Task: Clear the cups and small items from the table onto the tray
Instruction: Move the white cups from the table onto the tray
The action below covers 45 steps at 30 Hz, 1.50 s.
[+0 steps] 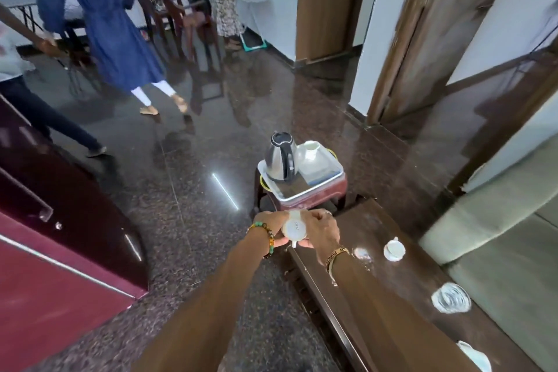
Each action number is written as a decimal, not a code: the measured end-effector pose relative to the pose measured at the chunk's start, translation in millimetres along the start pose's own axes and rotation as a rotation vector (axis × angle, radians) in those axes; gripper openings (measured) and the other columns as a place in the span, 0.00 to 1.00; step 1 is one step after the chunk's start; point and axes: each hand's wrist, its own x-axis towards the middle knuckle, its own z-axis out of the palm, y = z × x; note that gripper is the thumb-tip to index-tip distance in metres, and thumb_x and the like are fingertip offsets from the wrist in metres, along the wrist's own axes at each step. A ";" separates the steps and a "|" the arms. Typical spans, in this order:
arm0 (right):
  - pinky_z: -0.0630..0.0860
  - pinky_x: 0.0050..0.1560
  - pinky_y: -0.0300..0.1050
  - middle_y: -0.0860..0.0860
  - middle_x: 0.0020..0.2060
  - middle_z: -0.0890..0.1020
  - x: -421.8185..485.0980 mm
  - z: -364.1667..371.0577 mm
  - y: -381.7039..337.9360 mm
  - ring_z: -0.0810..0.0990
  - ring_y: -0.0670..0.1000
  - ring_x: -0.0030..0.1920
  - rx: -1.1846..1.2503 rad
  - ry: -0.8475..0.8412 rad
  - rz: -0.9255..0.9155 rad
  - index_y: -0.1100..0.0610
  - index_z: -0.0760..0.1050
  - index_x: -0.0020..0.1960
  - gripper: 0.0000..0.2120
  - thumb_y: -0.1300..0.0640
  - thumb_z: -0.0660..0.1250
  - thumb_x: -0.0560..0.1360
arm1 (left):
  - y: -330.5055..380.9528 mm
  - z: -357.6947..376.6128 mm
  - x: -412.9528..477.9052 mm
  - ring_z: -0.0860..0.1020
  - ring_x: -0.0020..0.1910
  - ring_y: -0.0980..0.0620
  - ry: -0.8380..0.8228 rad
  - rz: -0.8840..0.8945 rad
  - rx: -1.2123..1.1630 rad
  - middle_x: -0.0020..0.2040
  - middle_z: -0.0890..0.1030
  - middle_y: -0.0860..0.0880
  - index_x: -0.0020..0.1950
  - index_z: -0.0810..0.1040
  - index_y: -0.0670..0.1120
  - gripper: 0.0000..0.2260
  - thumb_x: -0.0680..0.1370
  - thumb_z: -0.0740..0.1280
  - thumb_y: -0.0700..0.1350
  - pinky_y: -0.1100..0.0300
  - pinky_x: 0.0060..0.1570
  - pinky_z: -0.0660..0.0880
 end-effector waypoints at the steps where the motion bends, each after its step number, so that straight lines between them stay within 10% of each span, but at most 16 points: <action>1: 0.85 0.48 0.58 0.57 0.51 0.85 9.0 6.0 -7.0 0.85 0.57 0.51 -0.011 -0.008 -0.007 0.55 0.82 0.49 0.10 0.49 0.72 0.74 | 9.0 -2.2 6.2 0.80 0.52 0.40 0.008 0.004 -0.010 0.58 0.80 0.36 0.58 0.76 0.39 0.12 0.76 0.69 0.40 0.48 0.41 0.79; 11: 0.86 0.43 0.52 0.56 0.50 0.85 89.2 81.4 -78.1 0.84 0.56 0.51 0.012 -0.028 -0.020 0.54 0.78 0.50 0.10 0.50 0.71 0.73 | 104.7 -39.2 69.0 0.80 0.47 0.45 -0.015 0.069 -0.112 0.54 0.80 0.39 0.55 0.75 0.40 0.10 0.75 0.69 0.38 0.55 0.33 0.79; 16: 0.86 0.45 0.55 0.57 0.51 0.84 118.3 127.0 -88.9 0.84 0.57 0.51 0.004 -0.039 0.050 0.59 0.78 0.56 0.15 0.52 0.72 0.74 | 131.2 -63.6 117.4 0.79 0.55 0.40 -0.032 -0.007 -0.115 0.58 0.79 0.37 0.61 0.75 0.39 0.15 0.75 0.67 0.36 0.48 0.44 0.80; 23: 0.83 0.52 0.59 0.57 0.50 0.84 177.4 172.8 -142.6 0.84 0.60 0.52 0.092 0.020 0.022 0.59 0.80 0.53 0.13 0.52 0.72 0.73 | 223.9 -74.9 170.2 0.80 0.46 0.43 -0.085 0.030 0.000 0.46 0.80 0.42 0.45 0.75 0.44 0.04 0.75 0.70 0.39 0.53 0.35 0.79; 31: 0.80 0.60 0.61 0.58 0.50 0.85 232.7 135.3 -168.2 0.84 0.60 0.54 0.138 0.198 0.043 0.56 0.79 0.47 0.09 0.51 0.73 0.72 | 258.9 -5.1 222.3 0.80 0.45 0.45 -0.174 0.040 0.167 0.45 0.80 0.43 0.46 0.76 0.44 0.06 0.73 0.72 0.40 0.50 0.40 0.82; 45: 0.86 0.40 0.56 0.51 0.40 0.84 328.8 39.4 -199.2 0.85 0.55 0.45 0.218 0.347 0.067 0.51 0.78 0.39 0.10 0.46 0.70 0.63 | 305.2 143.7 282.2 0.79 0.45 0.44 -0.295 0.035 0.334 0.43 0.79 0.43 0.42 0.74 0.45 0.05 0.75 0.70 0.40 0.45 0.51 0.80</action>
